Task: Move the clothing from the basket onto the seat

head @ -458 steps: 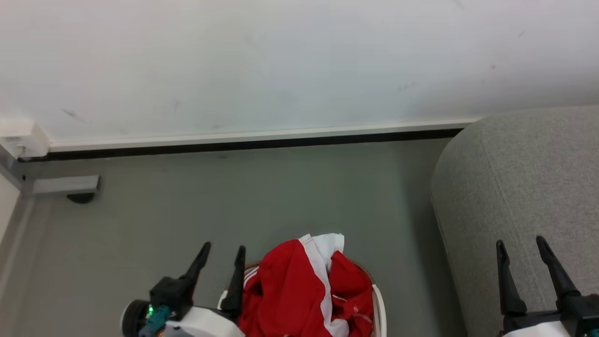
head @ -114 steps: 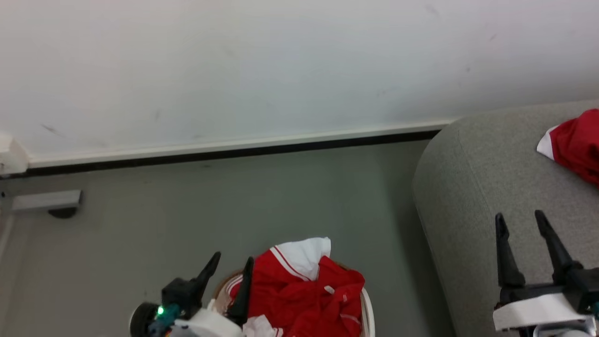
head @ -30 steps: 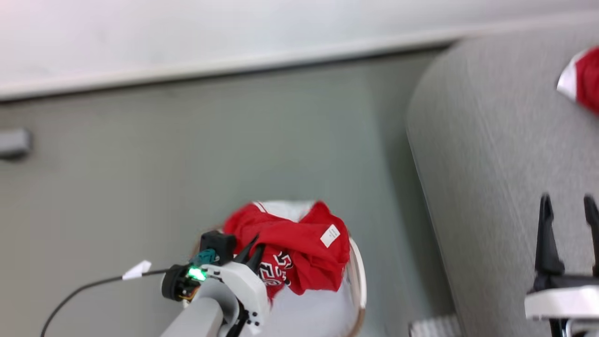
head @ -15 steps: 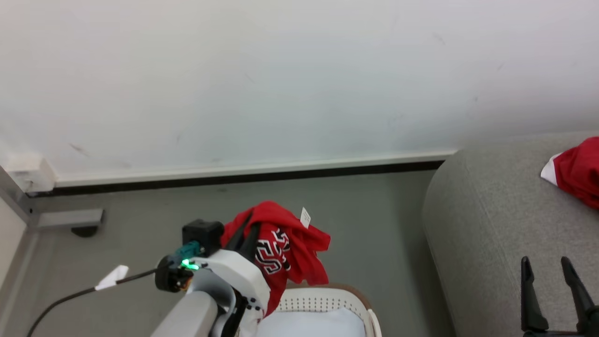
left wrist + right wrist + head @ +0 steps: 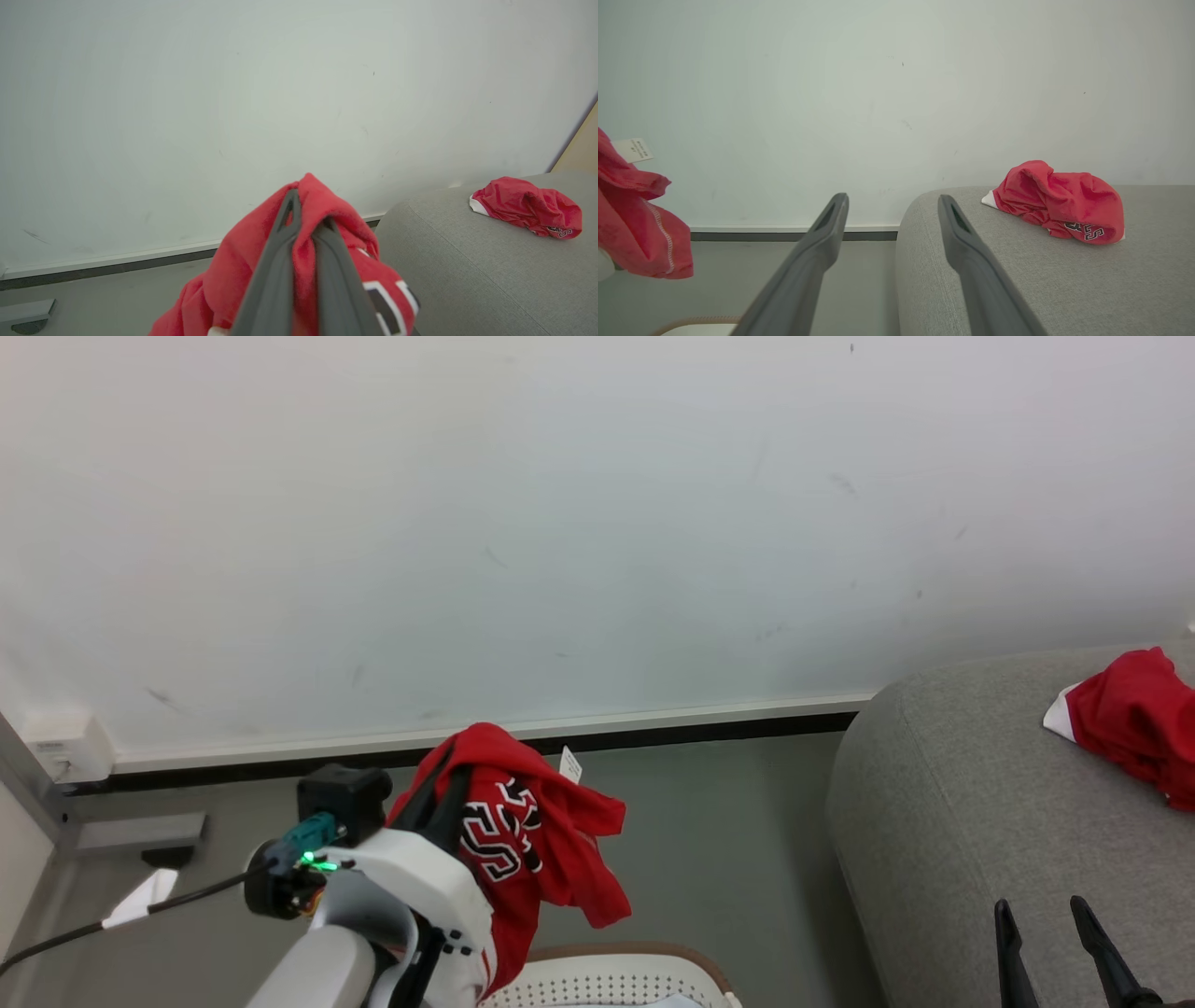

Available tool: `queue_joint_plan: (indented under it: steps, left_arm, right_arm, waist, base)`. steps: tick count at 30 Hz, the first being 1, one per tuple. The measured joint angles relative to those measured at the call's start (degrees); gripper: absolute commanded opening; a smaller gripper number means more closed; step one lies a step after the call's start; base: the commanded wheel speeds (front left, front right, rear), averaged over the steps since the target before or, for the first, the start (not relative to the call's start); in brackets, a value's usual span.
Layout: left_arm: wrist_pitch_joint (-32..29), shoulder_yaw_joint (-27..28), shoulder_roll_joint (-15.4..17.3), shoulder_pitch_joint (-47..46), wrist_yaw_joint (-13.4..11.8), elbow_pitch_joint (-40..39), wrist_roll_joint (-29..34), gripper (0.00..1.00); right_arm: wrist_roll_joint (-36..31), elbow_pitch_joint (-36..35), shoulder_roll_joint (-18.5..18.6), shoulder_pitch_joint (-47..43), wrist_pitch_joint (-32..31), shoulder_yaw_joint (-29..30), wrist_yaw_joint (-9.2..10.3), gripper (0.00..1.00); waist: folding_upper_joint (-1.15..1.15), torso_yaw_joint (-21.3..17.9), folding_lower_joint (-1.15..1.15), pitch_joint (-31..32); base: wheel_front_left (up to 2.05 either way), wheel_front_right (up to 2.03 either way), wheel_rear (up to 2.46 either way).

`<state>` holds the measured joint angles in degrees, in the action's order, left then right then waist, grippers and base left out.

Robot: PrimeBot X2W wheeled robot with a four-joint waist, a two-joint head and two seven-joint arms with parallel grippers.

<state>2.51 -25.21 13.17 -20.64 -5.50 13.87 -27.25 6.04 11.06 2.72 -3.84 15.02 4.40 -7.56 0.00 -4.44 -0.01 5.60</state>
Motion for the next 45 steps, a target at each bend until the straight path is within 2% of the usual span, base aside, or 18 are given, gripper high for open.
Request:
queue_joint_plan:
  steps: [11, 15, 18, 22, 28, 32, 39, 45]
  left_arm:
    - [-1.4, -0.3, 1.0, 1.5, -1.5, -4.2, -0.1, 0.00]
    - [-1.6, -0.9, 0.8, 1.7, -1.6, -4.9, -0.1, 0.00]
    - [-1.7, -1.4, 0.6, 1.7, -1.6, -5.3, -0.1, 0.00]
    - [-1.9, -1.7, 0.4, 1.2, -1.6, -5.6, -0.1, 0.00]
    - [-2.1, -3.0, -0.5, 0.5, -1.3, -5.9, -0.1, 0.00]
    - [-2.3, -4.1, -1.2, -0.7, -0.6, -5.4, -0.1, 0.00]
    - [-2.6, -6.4, -2.5, -2.7, 0.5, -4.8, 0.5, 0.00]
    - [-3.1, -8.3, -3.6, -3.6, 1.4, -4.6, 0.7, 0.00]
  right_arm:
    - [0.1, -0.5, 0.0, -0.2, 0.0, -1.5, 0.00, 1.00]
    - [-0.1, -1.5, 0.0, 0.2, 0.0, -4.3, 0.00, 1.00]
    - [-1.0, -2.3, 0.2, 1.9, 0.0, -7.9, 0.00, 1.00]
    - [-0.5, -2.2, 2.5, 6.0, 0.0, -14.8, 0.00, 1.00]
    - [2.9, 2.3, 6.2, 14.2, 0.0, -28.3, 0.00, 1.00]
    - [6.0, 6.1, 6.9, 20.3, 0.0, -35.8, 0.00, 1.00]
    - [10.0, 13.9, 5.4, 28.3, 0.0, -44.0, 0.00, 1.00]
    - [11.3, 19.5, 2.5, 32.6, 0.0, -46.2, 0.00, 1.00]
  waist:
    - [0.00, -0.7, 0.00, -0.4]
    - [0.00, -0.6, 0.01, -0.8]
    - [0.00, -0.6, 0.00, -1.0]
    - [0.00, -0.5, 0.01, -1.3]
    - [0.00, 0.1, 0.01, -1.7]
    - [0.00, 0.9, 0.00, -2.1]
    - [0.00, 2.6, 0.01, -2.9]
    - [0.00, 3.5, 0.01, -3.5]
  base:
    - [0.00, 0.00, 0.00]
    - [0.00, 0.00, 0.00]
    - [0.00, 0.00, 0.00]
    - [0.00, 0.00, 0.00]
    - [0.00, 0.00, 0.00]
    - [0.00, 0.00, 0.00]
    - [0.00, 0.00, 0.00]
    - [0.00, 0.00, 0.00]
